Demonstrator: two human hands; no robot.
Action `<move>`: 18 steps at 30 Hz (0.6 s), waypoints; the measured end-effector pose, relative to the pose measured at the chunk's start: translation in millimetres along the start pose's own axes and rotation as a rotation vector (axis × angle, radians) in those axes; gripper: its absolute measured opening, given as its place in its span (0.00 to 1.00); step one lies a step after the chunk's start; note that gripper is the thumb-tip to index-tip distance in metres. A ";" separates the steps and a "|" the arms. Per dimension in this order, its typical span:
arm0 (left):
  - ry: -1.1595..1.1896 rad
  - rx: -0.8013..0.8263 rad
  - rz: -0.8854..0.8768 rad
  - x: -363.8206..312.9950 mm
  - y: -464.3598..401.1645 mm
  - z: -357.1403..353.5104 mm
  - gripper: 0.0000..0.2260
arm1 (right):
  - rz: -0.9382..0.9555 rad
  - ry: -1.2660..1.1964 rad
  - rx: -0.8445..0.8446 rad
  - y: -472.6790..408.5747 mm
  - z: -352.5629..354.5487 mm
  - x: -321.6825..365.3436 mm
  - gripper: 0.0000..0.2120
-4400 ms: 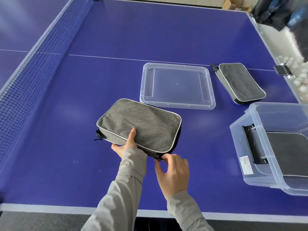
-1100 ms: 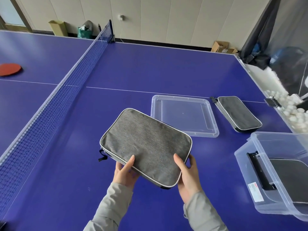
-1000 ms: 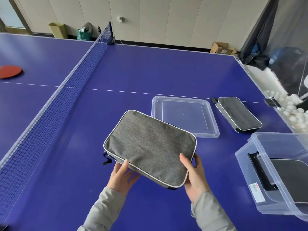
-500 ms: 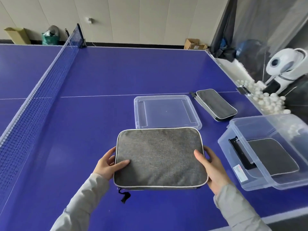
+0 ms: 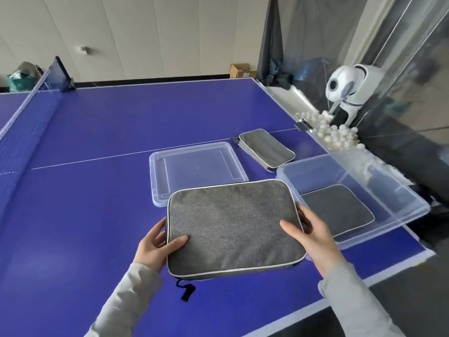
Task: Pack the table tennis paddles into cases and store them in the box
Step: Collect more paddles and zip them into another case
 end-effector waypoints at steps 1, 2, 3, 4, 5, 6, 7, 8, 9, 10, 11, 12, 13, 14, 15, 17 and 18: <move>-0.001 -0.006 -0.013 1.5 2.4 -11.8 0.30 | 0.019 -0.009 -0.026 0.9 12.8 2.3 0.20; 0.001 -0.010 -0.023 2.9 5.2 -25.3 0.29 | 0.035 -0.020 -0.042 1.9 26.1 4.5 0.19; 0.003 -0.008 -0.034 4.1 8.6 -39.7 0.29 | 0.048 -0.034 -0.049 2.7 40.5 6.1 0.19; 0.001 -0.003 -0.047 5.2 12.4 -55.7 0.29 | 0.060 -0.047 -0.053 3.2 56.4 7.4 0.19; -0.004 0.002 -0.059 7.1 16.9 -72.6 0.29 | 0.069 -0.056 -0.054 3.8 73.7 8.5 0.19; -0.011 0.006 -0.071 9.4 21.8 -90.6 0.29 | 0.074 -0.062 -0.054 4.3 92.1 9.8 0.19; -0.016 0.012 -0.083 11.9 26.8 -108.9 0.29 | 0.080 -0.064 -0.051 4.9 111.2 11.4 0.19; -0.020 0.020 -0.097 14.4 31.7 -128.0 0.29 | 0.090 -0.063 -0.049 5.1 130.3 13.4 0.19; -0.027 0.023 -0.110 16.9 36.4 -146.6 0.29 | 0.102 -0.057 -0.044 5.1 149.1 15.8 0.18; -0.035 0.023 -0.123 19.8 40.4 -165.1 0.29 | 0.113 -0.050 -0.043 5.2 167.9 17.8 0.18; -0.042 0.022 -0.136 22.8 44.0 -183.7 0.30 | 0.120 -0.050 -0.049 4.6 187.4 18.6 0.18; -0.047 0.019 -0.148 25.7 47.4 -202.7 0.30 | 0.124 -0.054 -0.060 4.0 207.1 18.6 0.18; -0.053 0.012 -0.159 28.9 51.1 -220.8 0.30 | 0.127 -0.058 -0.075 3.5 226.4 18.3 0.18; -0.057 0.002 -0.172 31.7 54.8 -238.0 0.30 | 0.132 -0.055 -0.091 3.0 244.3 18.4 0.18; -0.059 -0.010 -0.186 34.0 58.3 -253.8 0.30 | 0.141 -0.048 -0.103 1.8 260.4 19.0 0.17; -0.072 -0.025 -0.213 37.0 63.9 -282.5 0.29 | 0.157 -0.047 -0.120 -1.8 288.8 21.5 0.16; -0.081 -0.030 -0.226 37.4 65.0 -295.2 0.29 | 0.163 -0.051 -0.127 -4.9 300.7 23.3 0.16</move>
Point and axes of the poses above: each hand's wrist, its own y-axis away from the middle knuckle, its own z-axis out of the back of the hand, x = y × z, the point moved 6 cm from there along -y, towards the middle knuckle, and after that the axes turned 1 degree about -x, right-handed, at the moved point
